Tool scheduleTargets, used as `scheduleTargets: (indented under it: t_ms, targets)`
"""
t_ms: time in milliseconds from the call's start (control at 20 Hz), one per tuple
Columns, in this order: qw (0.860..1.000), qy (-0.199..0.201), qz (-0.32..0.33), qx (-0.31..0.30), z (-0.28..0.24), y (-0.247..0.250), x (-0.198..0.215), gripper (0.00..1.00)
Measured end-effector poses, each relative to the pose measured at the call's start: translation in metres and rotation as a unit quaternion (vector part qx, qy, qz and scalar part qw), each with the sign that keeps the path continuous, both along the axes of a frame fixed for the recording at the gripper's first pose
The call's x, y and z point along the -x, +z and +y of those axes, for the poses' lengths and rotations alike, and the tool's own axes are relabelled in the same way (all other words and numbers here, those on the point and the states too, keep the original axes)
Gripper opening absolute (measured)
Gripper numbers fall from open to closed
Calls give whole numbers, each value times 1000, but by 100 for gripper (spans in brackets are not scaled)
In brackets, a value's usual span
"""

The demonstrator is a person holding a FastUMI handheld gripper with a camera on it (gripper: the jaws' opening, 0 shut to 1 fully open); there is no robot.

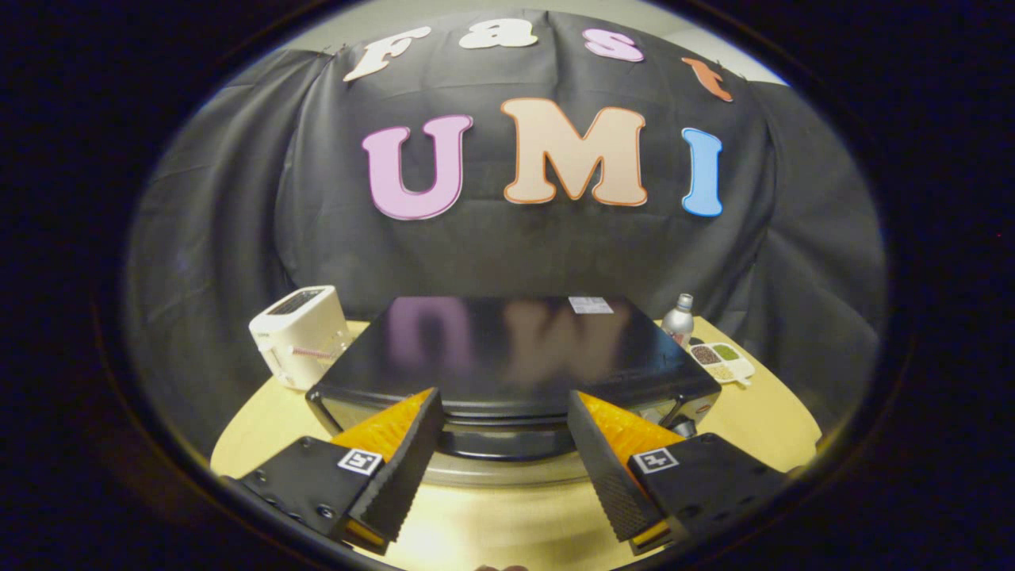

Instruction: Open the toaster oven, put the food inside, and close the toaster oven door.

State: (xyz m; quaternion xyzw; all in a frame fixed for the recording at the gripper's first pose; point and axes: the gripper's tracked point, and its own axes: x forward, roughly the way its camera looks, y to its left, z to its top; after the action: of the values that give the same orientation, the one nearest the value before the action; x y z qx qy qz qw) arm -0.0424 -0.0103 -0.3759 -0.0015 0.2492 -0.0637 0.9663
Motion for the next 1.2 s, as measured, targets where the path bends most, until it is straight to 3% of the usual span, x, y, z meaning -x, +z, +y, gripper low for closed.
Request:
scheduleTargets:
  t_ms: [500,1200]
  targets:
    - [1000,8,26,8,3,2,40,98]
    - [988,19,153,13,12,-42,134,96]
